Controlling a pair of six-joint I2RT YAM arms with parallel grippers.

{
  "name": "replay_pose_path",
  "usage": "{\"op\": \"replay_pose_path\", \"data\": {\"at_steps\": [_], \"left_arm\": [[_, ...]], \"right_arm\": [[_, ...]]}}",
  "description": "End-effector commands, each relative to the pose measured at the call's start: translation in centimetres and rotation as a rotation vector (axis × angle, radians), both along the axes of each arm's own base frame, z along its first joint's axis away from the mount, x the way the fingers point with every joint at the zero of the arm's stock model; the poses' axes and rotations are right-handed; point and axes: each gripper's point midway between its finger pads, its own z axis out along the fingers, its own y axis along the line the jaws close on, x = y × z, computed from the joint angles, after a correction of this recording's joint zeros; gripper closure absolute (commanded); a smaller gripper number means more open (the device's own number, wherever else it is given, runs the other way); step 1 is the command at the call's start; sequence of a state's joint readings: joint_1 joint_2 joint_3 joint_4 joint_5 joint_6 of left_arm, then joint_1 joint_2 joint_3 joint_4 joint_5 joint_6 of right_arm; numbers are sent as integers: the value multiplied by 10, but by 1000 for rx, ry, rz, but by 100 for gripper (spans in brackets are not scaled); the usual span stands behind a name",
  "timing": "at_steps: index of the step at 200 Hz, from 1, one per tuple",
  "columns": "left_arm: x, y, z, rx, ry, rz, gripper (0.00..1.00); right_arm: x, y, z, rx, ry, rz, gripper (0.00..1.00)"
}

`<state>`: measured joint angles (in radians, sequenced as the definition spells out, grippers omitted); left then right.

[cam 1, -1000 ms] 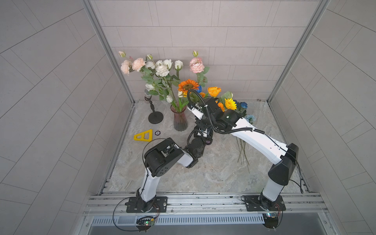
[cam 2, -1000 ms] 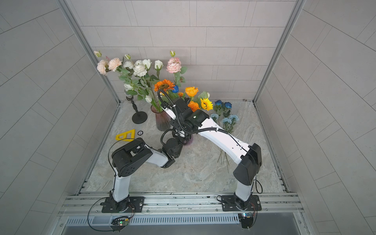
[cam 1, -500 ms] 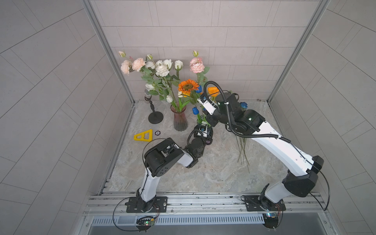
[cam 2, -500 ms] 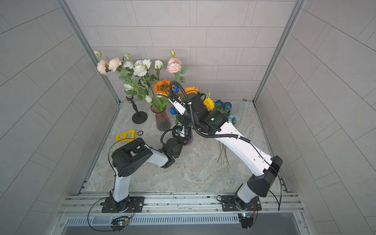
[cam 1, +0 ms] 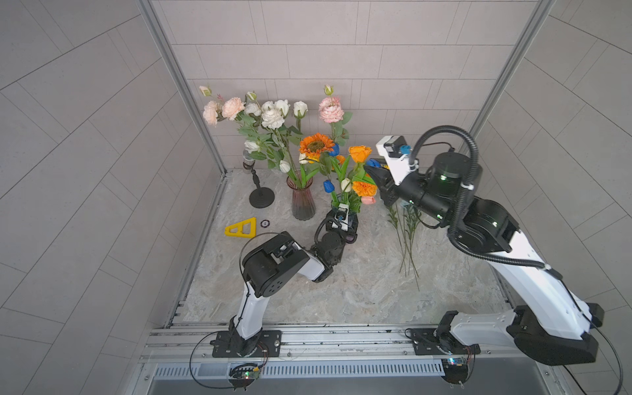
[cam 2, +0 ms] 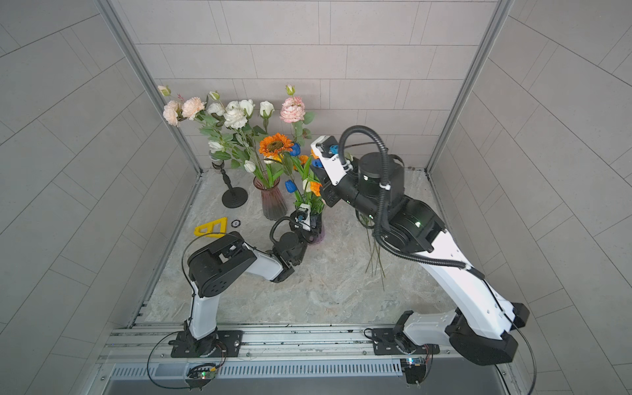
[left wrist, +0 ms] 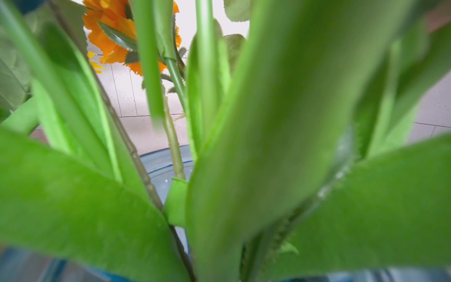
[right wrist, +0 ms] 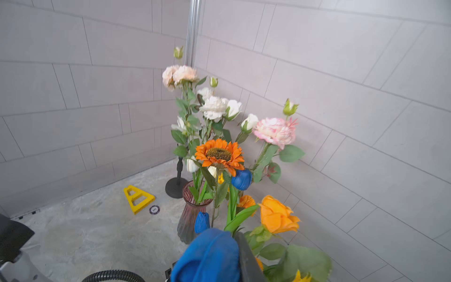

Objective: Pick out blue flowers from the vase
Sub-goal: Place the flower at the center of the board.

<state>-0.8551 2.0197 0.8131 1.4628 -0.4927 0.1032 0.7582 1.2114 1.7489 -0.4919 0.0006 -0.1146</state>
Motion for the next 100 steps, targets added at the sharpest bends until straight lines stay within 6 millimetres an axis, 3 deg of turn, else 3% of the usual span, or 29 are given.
{"op": "replay_pose_path", "data": {"at_steps": [1, 66, 100], "left_arm": [[2, 4, -49, 134, 101, 18, 59], [2, 1, -49, 140, 99, 11, 59], [2, 1, -50, 144, 99, 9, 59]], "right_arm": [[-24, -38, 40, 133, -108, -66, 77], [-73, -132, 71, 269, -250, -276, 79], [-78, -150, 67, 252, -253, -342, 79]]}}
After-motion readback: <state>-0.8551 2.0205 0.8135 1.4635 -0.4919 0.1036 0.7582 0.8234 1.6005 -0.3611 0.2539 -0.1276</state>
